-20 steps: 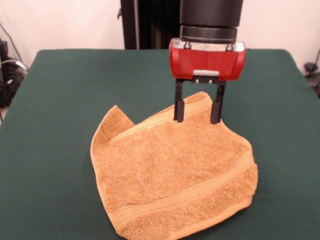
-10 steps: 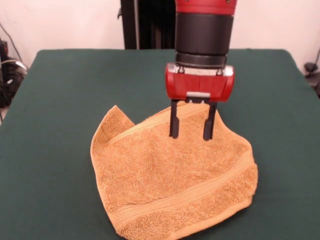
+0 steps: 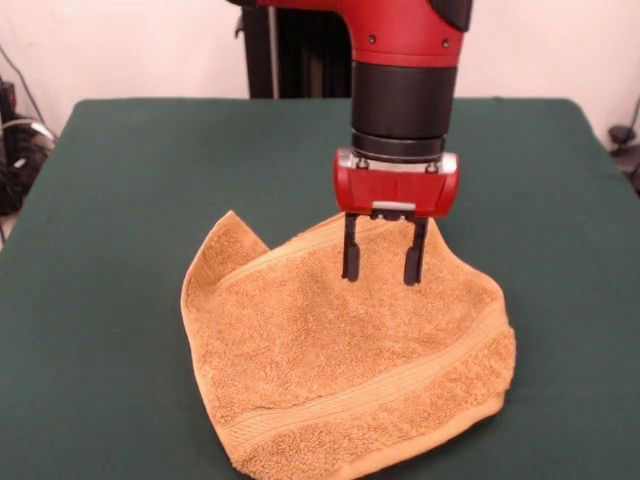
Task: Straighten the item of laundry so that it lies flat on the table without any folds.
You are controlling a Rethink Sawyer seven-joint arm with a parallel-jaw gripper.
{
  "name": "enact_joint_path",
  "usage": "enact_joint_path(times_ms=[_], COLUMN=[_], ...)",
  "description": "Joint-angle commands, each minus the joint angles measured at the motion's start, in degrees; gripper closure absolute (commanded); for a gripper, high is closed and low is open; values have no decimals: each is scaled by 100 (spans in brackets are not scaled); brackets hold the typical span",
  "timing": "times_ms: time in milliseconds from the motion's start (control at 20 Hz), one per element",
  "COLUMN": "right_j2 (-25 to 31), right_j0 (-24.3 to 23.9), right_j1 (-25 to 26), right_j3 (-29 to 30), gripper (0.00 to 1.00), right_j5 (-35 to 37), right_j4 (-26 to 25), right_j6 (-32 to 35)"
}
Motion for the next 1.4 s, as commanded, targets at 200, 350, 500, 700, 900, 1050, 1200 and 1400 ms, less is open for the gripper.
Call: enact_joint_path(times_ms=[200,350,500,700,900,1050,1200,1400], right_j2=[207,261,268,222,188,191,-103,-249], right_j0=[204,164,134,212,301,339,691,934], right_j1=[248,303,410,541,619,637,573,521], right_j3=[1189,1286,1233,1204,1193,1243,1442,1580], gripper=[0,0,0,0,0,0,0,0], right_j5=[-381,-556,-576,-718,-823,-877,-863,-534], right_j4=[281,265,260,330,410,455,790,1125], right_j6=[1517,1508,1403,1440,1487,1519,1897,1924])
